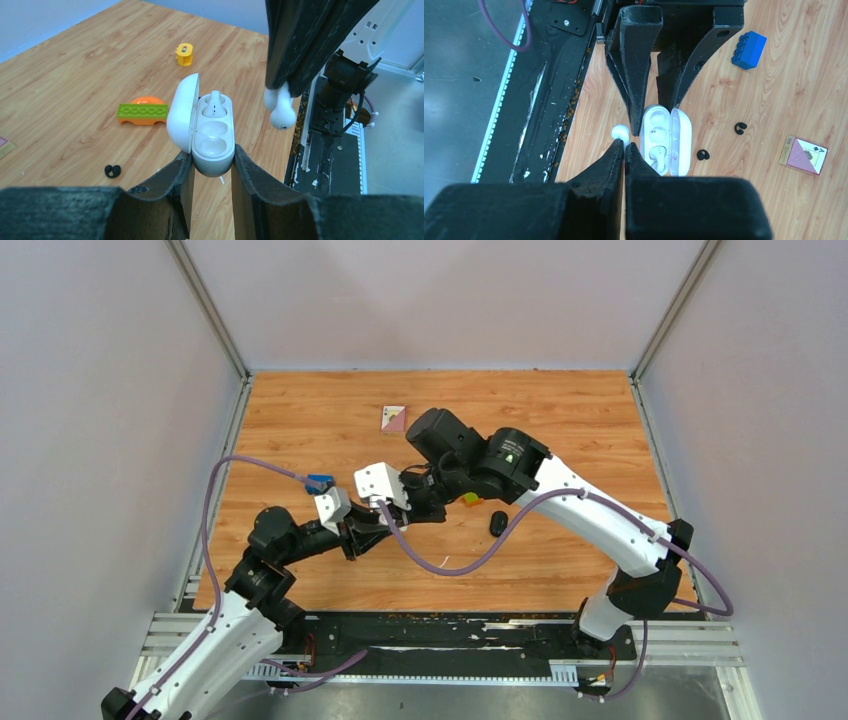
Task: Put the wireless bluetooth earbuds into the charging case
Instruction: Place the earbud in the charging case.
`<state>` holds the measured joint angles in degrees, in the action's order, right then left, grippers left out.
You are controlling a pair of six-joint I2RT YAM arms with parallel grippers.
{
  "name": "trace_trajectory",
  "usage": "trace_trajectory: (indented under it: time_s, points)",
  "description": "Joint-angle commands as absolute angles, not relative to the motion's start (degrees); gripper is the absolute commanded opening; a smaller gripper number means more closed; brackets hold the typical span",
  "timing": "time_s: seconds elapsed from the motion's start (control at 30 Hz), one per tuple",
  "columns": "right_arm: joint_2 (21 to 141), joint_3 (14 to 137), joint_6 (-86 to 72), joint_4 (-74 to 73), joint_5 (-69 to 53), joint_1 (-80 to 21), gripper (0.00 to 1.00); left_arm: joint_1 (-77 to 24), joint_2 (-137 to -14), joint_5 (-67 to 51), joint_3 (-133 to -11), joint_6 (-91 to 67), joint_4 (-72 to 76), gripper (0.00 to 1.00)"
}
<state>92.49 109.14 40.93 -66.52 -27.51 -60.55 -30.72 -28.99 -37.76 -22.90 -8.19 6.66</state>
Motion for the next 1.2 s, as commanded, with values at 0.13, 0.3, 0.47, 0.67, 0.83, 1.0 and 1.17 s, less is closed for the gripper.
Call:
trace_trajectory:
  time_s: [0.13, 0.3, 0.47, 0.67, 0.83, 1.0, 1.17]
  points:
    - [95.11, 114.30, 39.76, -63.07, -21.38, -64.09, 0.00, -30.76, -26.31, -38.80, -22.54, -8.04, 9.49, 0.01]
    - [96.21, 115.11, 40.82, -62.35, -18.90, -65.47, 0.00, -31.00, -25.91, -38.72, -22.50, -8.00, 9.41, 0.01]
    - [96.83, 114.69, 42.02, -62.19, -17.10, -65.56, 0.00, -31.28, -25.72, -38.78, -22.50, -8.00, 9.40, 0.01]
    - [96.81, 114.26, 42.97, -61.74, -14.45, -65.56, 0.00, -31.44, -25.66, -38.72, -22.50, -7.95, 9.36, 0.01]
    - [96.55, 113.86, 43.15, -61.76, -14.41, -65.56, 0.00, -31.42, -25.70, -38.69, -22.50, -7.91, 9.33, 0.01]
    - [97.05, 113.14, 43.59, -62.28, -15.10, -65.54, 0.00, -31.45, -25.60, -38.44, -22.51, -7.91, 9.22, 0.01]
    - [97.38, 112.75, 43.51, -63.13, -15.71, -65.70, 0.00, -31.42, -25.49, -38.18, -22.50, -7.95, 9.03, 0.01]
